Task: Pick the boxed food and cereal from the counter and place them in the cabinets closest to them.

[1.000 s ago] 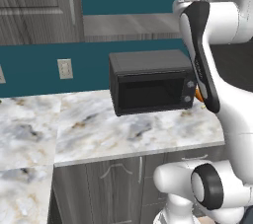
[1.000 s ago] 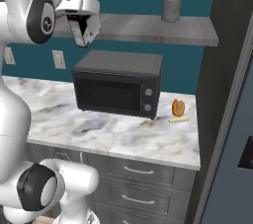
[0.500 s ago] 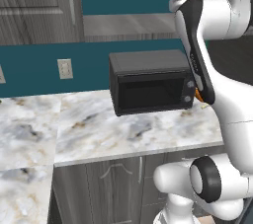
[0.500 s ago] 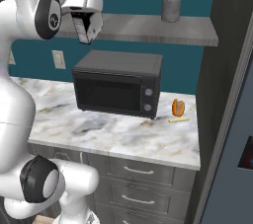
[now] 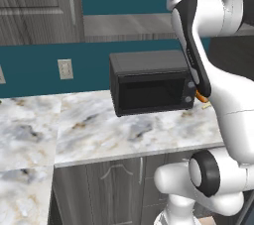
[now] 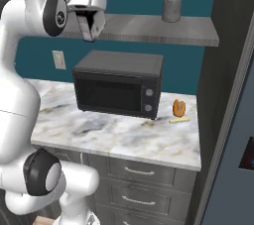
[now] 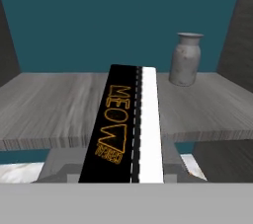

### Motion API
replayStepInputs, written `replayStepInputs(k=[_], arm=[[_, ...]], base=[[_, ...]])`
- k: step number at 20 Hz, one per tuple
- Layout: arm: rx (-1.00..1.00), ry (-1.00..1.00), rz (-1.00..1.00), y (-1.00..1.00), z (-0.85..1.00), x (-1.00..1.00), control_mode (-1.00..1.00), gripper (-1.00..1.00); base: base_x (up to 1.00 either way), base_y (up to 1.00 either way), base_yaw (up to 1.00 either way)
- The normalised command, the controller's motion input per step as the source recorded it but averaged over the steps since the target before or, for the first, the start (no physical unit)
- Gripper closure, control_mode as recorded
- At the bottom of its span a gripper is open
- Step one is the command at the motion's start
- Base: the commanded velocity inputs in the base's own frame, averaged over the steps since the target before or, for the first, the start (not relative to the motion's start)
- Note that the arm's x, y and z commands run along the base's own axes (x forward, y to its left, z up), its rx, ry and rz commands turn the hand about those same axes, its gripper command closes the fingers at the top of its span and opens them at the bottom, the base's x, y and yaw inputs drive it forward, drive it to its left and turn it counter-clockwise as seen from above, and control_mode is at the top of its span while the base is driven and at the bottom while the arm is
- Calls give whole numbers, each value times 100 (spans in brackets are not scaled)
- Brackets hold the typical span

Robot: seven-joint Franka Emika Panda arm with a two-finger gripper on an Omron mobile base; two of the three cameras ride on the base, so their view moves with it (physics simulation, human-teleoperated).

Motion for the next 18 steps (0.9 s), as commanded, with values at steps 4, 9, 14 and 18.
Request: replayStepInputs(k=[4, 9, 14, 18], arm=[[0, 0, 0, 0, 0, 26, -100, 100], [0, 0, 0, 0, 0, 28, -100, 100], [0, 0, 0, 0, 0, 31, -100, 100], [0, 0, 0, 0, 0, 30, -100, 100]], base=[[0, 0, 0], [0, 0, 0], [0, 0, 0], [0, 0, 0]])
